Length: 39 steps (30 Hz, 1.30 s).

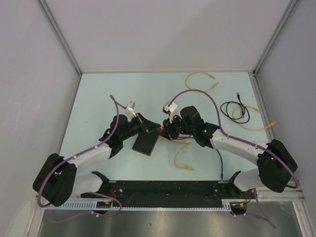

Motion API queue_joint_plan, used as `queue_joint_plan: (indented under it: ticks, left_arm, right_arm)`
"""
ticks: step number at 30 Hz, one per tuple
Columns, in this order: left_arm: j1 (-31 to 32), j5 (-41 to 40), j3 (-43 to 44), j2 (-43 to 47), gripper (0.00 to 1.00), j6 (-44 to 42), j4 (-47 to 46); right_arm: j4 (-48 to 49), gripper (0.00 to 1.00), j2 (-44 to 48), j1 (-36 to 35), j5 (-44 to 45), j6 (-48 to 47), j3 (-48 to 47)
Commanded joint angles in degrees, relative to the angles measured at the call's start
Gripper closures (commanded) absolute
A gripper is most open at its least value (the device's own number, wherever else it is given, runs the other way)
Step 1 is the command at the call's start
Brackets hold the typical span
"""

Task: Insert the plug into the switch port

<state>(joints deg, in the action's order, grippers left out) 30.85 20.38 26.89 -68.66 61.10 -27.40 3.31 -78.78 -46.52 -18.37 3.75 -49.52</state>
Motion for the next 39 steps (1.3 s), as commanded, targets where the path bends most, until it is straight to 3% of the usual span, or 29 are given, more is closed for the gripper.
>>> queue_joint_plan:
  ticks: [1, 4, 5, 7, 11, 14, 15, 18, 20, 21, 24, 27, 32, 39]
  left_arm:
    - [0.2, 1.6, -0.4, 1.5, 1.0, 1.4, -5.4]
    - [0.2, 1.9, -0.4, 1.5, 1.0, 1.4, -5.5]
    - [0.2, 1.8, -0.4, 1.3, 1.0, 1.2, -5.4]
    - [0.2, 1.8, -0.4, 1.1, 1.0, 1.0, -5.0]
    - [0.1, 1.5, -0.4, 0.1, 1.0, -1.0, -4.3]
    - [-0.1, 1.6, -0.2, -0.7, 0.99, -2.6, -3.5]
    - [-0.2, 1.9, 0.2, -0.9, 0.98, -3.2, -3.1]
    - [-2.2, 1.8, 2.6, -0.3, 0.65, -7.7, 4.1]
    - [-4.2, 1.1, 5.3, 0.6, 0.54, -12.0, 8.5]
    - [-4.8, -0.2, 6.4, 1.7, 0.44, -15.6, 13.5]
    - [-7.3, -4.7, 11.0, 2.7, 0.27, -21.5, 24.2]
    - [-8.9, -8.1, 15.5, 1.4, 0.16, -31.4, 33.2]
    - [-9.8, -10.0, 20.9, -5.2, 0.15, -38.9, 40.1]
    - [-10.4, -7.8, 23.6, -16.1, 0.16, -43.8, 39.1]
  right_arm:
    - [3.5, 0.66, -0.8, -0.1, 0.8, -1.4, 0.0]
    - [4.3, 0.71, -0.9, 0.0, 0.7, -1.6, -0.1]
    - [4.4, 0.79, -0.9, 0.1, 0.7, -1.6, -0.1]
    - [4.3, 0.83, -0.4, 0.2, 0.6, -1.9, -0.1]
    - [2.8, 0.86, 1.1, 0.7, 0.4, -2.3, -0.1]
    - [1.0, 0.99, 1.9, 0.8, 1.3, -3.6, 0.0]
    - [0.6, 1.0, 2.0, 0.7, 2.0, -3.6, -0.1]
    - [-2.7, 1.0, 1.4, -0.5, 4.2, -8.5, -0.1]
    - [-5.9, 1.0, 0.2, -2.4, 7.7, -10.5, -0.1]
    - [-7.4, 1.0, -1.2, -3.1, 9.0, -11.8, -0.1]
    - [-9.3, 1.0, -3.4, -5.1, 11.0, -13.0, -0.1]
    - [-9.2, 1.0, -6.5, -7.4, 12.7, -14.1, -0.1]
    - [-8.7, 1.0, -12.2, -7.8, 11.7, -13.9, -1.2]
    - [-9.6, 1.0, -17.7, -6.6, 11.4, -13.3, -4.6]
